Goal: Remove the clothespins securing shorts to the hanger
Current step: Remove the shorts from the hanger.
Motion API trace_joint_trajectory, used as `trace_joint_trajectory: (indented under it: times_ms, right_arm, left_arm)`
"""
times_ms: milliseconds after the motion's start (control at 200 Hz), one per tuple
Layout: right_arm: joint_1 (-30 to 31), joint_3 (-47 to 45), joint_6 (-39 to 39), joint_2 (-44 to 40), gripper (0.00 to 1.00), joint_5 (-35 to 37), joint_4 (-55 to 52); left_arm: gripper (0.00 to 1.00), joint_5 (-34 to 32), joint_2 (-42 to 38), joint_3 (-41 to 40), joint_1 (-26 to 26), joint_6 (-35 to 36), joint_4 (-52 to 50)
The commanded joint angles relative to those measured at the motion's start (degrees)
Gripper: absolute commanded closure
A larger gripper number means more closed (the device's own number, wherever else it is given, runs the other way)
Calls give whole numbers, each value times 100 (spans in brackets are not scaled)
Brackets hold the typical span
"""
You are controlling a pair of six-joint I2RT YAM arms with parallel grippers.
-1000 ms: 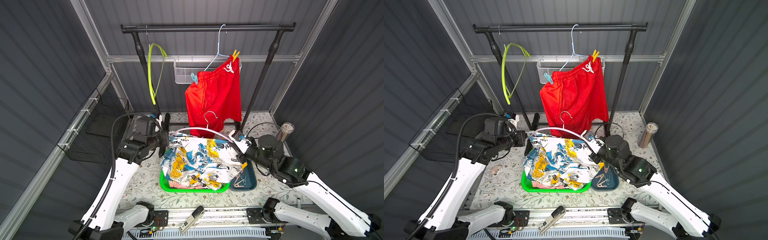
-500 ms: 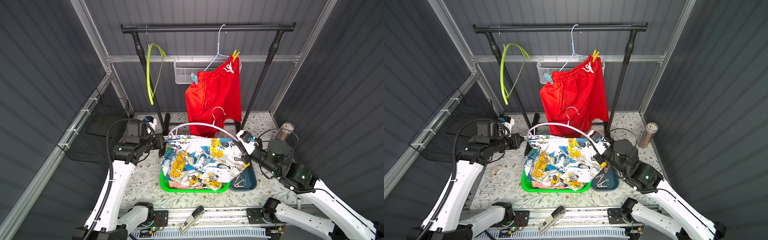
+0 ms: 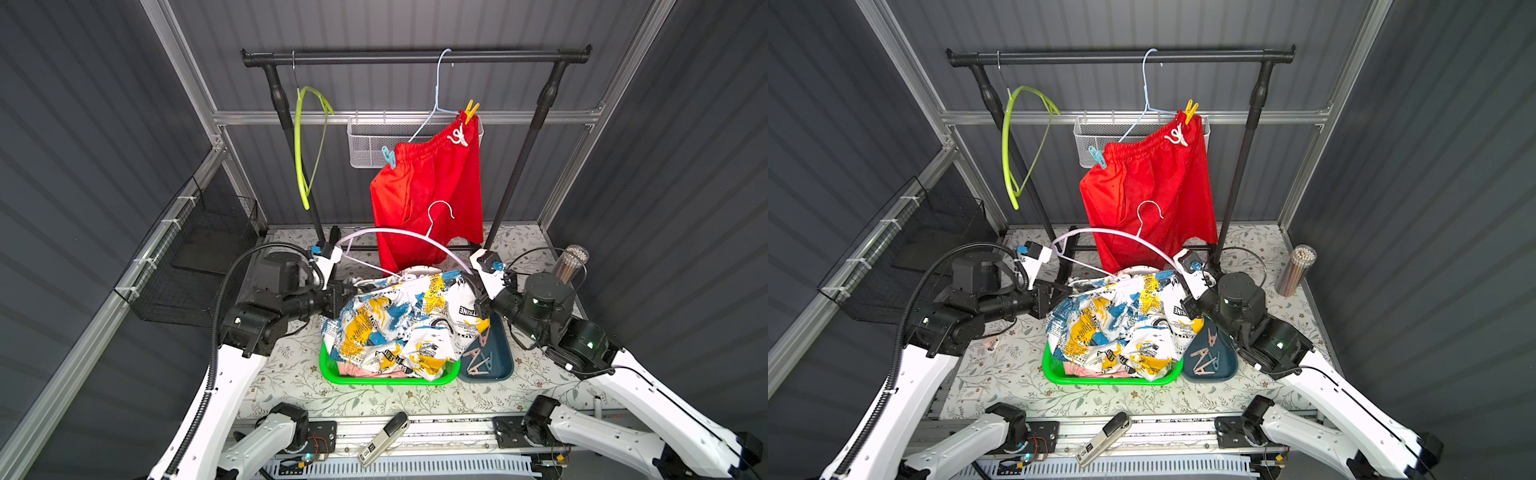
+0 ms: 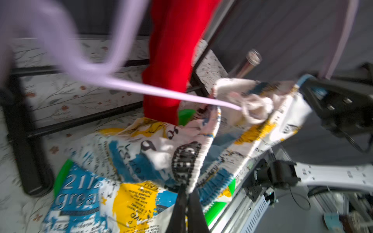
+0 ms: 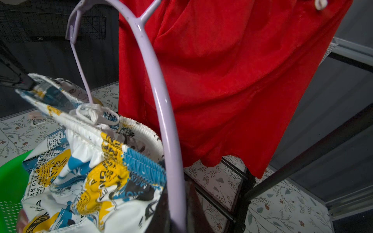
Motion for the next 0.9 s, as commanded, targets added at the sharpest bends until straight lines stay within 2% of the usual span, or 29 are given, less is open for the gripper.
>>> trace_joint_trajectory:
  times_ms: [0, 130, 275, 430, 580, 711, 771, 821, 891]
  right_arm:
    - [83, 273, 60, 41, 100, 300, 138]
    - [102, 360, 2, 33, 100, 402, -51]
    - [111, 442, -88, 24, 100, 310, -184]
    - [128, 545, -223, 100, 100, 126, -409]
    - [163, 585, -379, 100, 100, -58, -736]
    - [194, 650, -455, 127, 100, -267, -944]
    - [216, 674, -490, 142, 100, -287, -969]
    - [233, 715, -524, 153, 100, -351, -1016]
    - [256, 768, -566, 170, 100, -461, -1045]
  left_arm:
    - [100, -746, 246, 163, -469, 162, -12]
    - [100, -716, 238, 47, -1091, 75, 801]
    - [100, -879, 576, 320, -1764, 147, 1042]
    - [100, -1666, 1151, 858, -3000, 626, 740]
    - [100, -2549, 1336, 1103, -3164, 777, 294]
    - [81, -3491, 1371, 1032, -3166, 786, -128]
    - [62, -3726, 1319, 1040, -3162, 756, -263]
    - [39, -3871, 1246, 1080, -3166, 738, -356]
    - [36, -4091, 1084, 1133, -3161, 742, -465]
